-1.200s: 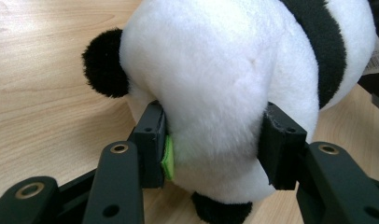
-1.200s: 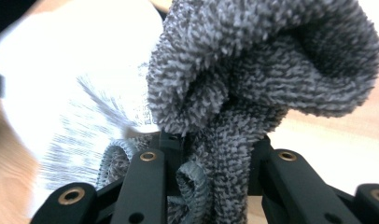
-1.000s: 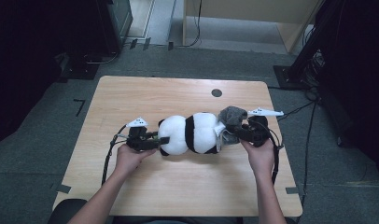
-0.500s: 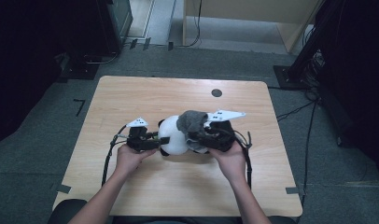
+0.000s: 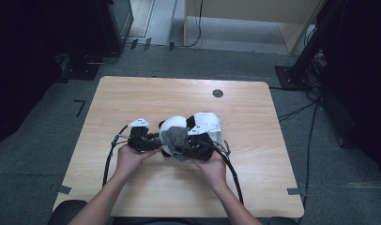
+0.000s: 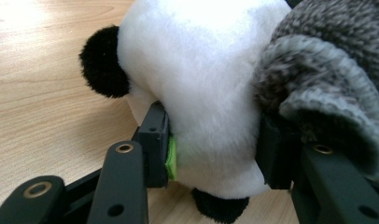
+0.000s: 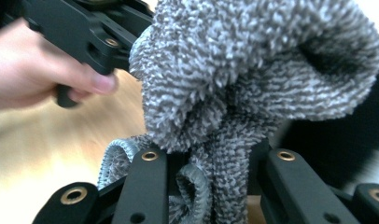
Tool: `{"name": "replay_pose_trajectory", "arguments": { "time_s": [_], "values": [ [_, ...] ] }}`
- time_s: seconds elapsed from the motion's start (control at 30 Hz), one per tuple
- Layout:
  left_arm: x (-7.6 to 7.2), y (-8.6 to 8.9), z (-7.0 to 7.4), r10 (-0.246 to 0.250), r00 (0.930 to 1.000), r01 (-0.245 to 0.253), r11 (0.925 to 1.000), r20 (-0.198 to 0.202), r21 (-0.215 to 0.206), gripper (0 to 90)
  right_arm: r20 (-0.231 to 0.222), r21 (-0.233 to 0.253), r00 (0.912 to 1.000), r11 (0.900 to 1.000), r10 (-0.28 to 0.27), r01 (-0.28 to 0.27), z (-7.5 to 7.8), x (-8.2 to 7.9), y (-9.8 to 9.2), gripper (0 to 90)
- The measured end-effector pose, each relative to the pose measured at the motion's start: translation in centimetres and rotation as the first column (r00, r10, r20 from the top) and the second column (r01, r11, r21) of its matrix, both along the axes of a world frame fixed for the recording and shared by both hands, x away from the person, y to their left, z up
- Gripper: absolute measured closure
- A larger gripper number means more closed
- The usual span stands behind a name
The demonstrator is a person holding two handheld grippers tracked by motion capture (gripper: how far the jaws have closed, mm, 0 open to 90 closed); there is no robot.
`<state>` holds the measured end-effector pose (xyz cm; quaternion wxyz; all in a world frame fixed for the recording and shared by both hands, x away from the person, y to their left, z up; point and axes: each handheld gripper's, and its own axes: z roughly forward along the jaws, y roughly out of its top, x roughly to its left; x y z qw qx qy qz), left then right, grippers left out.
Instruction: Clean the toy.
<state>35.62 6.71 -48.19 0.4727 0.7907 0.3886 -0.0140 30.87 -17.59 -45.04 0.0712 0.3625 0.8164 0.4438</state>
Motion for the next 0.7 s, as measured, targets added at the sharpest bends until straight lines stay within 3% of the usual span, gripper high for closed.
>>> {"name": "replay_pose_trajectory", "arguments": {
  "time_s": [0.1,0.33,0.7],
  "values": [
    [0.2,0.1,0.0,-0.007,1.0000,0.007,0.9999,0.002,0.007,54.7,0.021,-0.042,0.9994,0.999,-0.027,0.028,0.4,-0.3,-1.0,70.3],
    [0.7,0.1,0.2,-0.018,0.9998,0.018,0.9998,-0.002,0.012,55.1,0.039,-0.048,0.9945,0.994,-0.097,0.099,1.5,-0.7,-3.6,70.5],
    [1.2,0.1,0.3,-0.032,0.9994,0.032,0.9994,-0.013,0.016,55.1,0.045,-0.010,0.9768,0.978,-0.209,0.210,2.7,-1.5,-8.5,70.1]
  ]
}}
